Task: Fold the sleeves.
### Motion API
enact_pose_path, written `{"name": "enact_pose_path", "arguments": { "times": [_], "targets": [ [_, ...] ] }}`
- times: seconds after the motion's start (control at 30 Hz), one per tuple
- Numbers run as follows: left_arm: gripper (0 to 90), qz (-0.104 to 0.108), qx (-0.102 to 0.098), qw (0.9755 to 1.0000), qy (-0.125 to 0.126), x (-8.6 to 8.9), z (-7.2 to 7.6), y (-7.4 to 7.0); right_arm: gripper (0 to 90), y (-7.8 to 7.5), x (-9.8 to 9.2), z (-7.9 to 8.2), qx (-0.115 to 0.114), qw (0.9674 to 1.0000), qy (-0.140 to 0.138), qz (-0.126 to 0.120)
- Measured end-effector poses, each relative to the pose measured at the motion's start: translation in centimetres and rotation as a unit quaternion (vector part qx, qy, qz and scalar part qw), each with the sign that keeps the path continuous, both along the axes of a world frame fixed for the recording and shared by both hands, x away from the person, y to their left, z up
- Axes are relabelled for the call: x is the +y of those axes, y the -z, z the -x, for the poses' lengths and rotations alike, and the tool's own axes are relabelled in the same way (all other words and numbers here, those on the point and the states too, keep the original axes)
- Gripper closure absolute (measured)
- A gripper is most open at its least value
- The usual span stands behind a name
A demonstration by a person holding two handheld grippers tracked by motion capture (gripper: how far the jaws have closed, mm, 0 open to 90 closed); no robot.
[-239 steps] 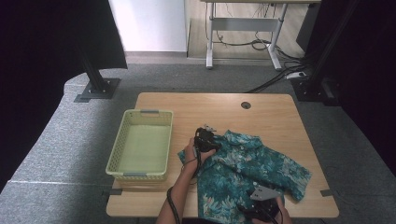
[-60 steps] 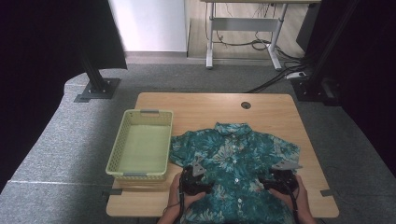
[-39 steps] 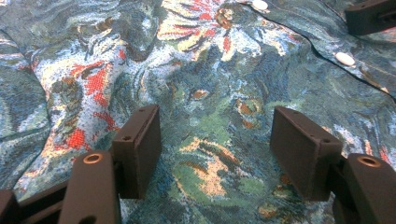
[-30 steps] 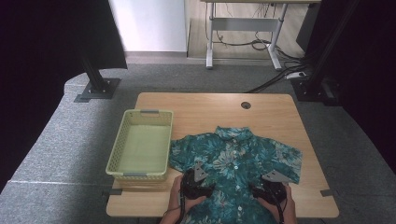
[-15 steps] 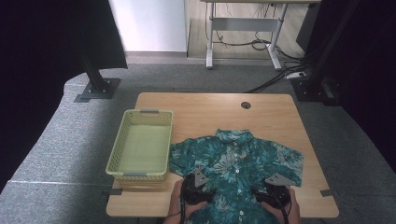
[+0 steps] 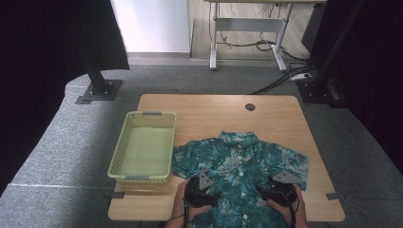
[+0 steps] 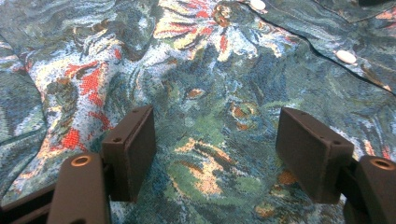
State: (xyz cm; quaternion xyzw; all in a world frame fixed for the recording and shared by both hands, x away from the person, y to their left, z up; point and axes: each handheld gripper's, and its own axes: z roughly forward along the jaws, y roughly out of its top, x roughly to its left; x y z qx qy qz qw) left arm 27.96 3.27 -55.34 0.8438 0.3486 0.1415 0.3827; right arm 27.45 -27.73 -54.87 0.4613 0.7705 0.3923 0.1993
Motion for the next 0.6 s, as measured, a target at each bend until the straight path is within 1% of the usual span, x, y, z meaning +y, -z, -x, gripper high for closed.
{"name": "enact_pose_path", "arguments": {
  "times": [0.07,0.13,0.17,0.23,0.3,0.37,0.47,0.53,0.6],
  "targets": [
    [28.4,-0.002,-0.001,1.0,0.0,0.0,0.0,0.0,30.8,-0.2,-0.4,-0.4,-0.002,1.0,0.003,-0.001],
    [28.4,-0.006,-0.003,1.0,0.0,-0.1,0.0,0.0,30.9,-0.4,-0.8,-0.8,-0.007,0.9998,0.008,0.019],
    [27.9,-0.008,-0.005,1.0,0.002,-0.2,0.0,0.0,31.1,-0.6,-1.0,-1.0,-0.007,0.9998,0.01,0.018],
    [27.4,-0.012,-0.006,0.9999,0.002,-0.3,0.0,0.0,31.4,-1.0,-1.4,-1.3,-0.004,0.9999,0.011,0.006],
    [27.4,-0.01,-0.005,0.9999,0.002,-0.2,0.0,0.0,31.2,-1.4,-1.7,-1.4,-0.001,0.9999,0.011,-0.002],
    [27.4,-0.008,-0.004,1.0,0.002,-0.2,0.0,0.0,31.0,-1.7,-2.0,-1.7,0.0,0.9999,0.011,0.004],
    [27.4,-0.008,-0.004,1.0,0.002,-0.2,0.0,0.0,31.0,-2.1,-2.4,-2.1,0.012,0.9999,-0.001,0.008],
    [27.4,-0.009,-0.005,0.9999,0.001,-0.2,0.0,0.0,31.3,-2.3,-2.6,-2.3,0.006,0.9999,-0.002,0.014],
    [27.5,-0.008,-0.004,1.0,-0.001,-0.2,-0.1,0.0,31.7,-2.5,-2.9,-2.5,0.006,0.9999,-0.008,0.009]
  ]
}}
